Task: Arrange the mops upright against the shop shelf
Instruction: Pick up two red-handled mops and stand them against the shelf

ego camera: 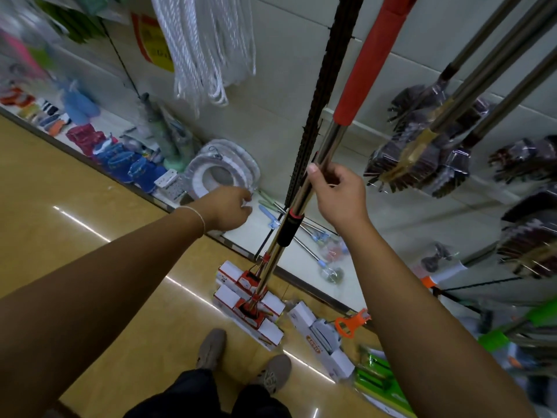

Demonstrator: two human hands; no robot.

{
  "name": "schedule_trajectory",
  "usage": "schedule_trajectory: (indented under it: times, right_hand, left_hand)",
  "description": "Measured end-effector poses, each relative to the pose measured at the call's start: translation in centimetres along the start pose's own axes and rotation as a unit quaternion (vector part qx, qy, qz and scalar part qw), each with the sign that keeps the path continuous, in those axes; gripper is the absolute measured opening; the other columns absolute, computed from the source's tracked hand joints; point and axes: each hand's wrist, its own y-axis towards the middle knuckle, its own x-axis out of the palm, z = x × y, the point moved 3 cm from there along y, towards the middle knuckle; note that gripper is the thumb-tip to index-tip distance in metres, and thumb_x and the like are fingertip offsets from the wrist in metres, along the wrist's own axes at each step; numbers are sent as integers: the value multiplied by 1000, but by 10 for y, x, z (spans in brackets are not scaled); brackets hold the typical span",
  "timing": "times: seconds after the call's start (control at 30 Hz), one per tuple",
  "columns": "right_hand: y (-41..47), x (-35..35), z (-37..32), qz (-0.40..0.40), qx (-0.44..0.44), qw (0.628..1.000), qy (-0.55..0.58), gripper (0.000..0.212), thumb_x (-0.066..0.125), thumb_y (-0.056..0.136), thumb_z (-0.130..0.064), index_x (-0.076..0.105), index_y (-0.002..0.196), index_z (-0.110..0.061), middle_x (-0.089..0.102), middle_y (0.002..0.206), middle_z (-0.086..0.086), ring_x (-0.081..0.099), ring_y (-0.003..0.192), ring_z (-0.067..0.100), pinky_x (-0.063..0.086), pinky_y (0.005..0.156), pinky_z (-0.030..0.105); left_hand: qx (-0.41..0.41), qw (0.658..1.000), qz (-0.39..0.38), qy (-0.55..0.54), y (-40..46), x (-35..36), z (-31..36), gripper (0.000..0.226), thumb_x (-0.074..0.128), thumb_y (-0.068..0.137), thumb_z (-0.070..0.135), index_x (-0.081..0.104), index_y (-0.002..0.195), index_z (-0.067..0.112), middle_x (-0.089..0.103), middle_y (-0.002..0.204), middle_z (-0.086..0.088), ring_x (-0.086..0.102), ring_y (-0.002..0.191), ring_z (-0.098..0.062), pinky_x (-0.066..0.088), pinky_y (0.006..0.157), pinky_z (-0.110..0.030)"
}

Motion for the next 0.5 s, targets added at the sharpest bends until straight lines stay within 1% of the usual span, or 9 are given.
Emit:
schedule_trajectory:
  times: [0.07,0.17,0.23,0.3,0.4,0.5]
  right_hand:
    - [-8,-3,-15,1,-15,1000,10,14,66,92,-39,69,92,-25,71,86,-1,65,80,14,52,77,25]
    - [-16,-6,-40,15,-45,999,14,9,66,92,-34,67,90,-25,63,77,-4,56,69,6,48,68,19]
    - [-22,-5,-53,29,-53,998,4,10,67,92,-33,67,88,-24,63,75,-5,56,68,6,48,66,19]
    - [-31,-1,-63,40,-49,998,-9,12,68,91,-32,69,89,-20,65,73,-7,57,66,3,48,64,16]
    - [-48,9,-73,48,-43,998,-21,14,68,92,-28,71,92,-14,65,71,-9,58,61,-3,45,59,11]
    - [-65,15,-81,69,-38,997,-15,11,68,92,-23,70,91,-13,66,69,-7,59,55,-5,43,54,9]
  left_hand:
    - [16,1000,-11,-17,1,6,2,42,52,97,33,51,134,13,59,133,-11,55,119,-28,41,99,-32]
    - [74,991,-12,-111,3,8,14,46,55,94,42,52,133,17,61,127,-5,59,110,-20,45,94,-30]
    - [122,973,-14,-198,0,3,28,46,56,93,44,53,131,19,61,122,2,59,107,-15,45,91,-27]
    - [168,953,-18,-253,-2,-4,40,43,57,93,45,56,127,21,64,119,4,61,104,-11,45,88,-24]
    - [216,938,-28,-268,-8,-8,45,37,54,92,48,59,118,22,67,106,4,63,98,-11,50,86,-30]
    - [237,932,-27,-273,-18,-6,42,34,51,95,46,59,115,19,67,100,1,63,93,-13,51,81,-33]
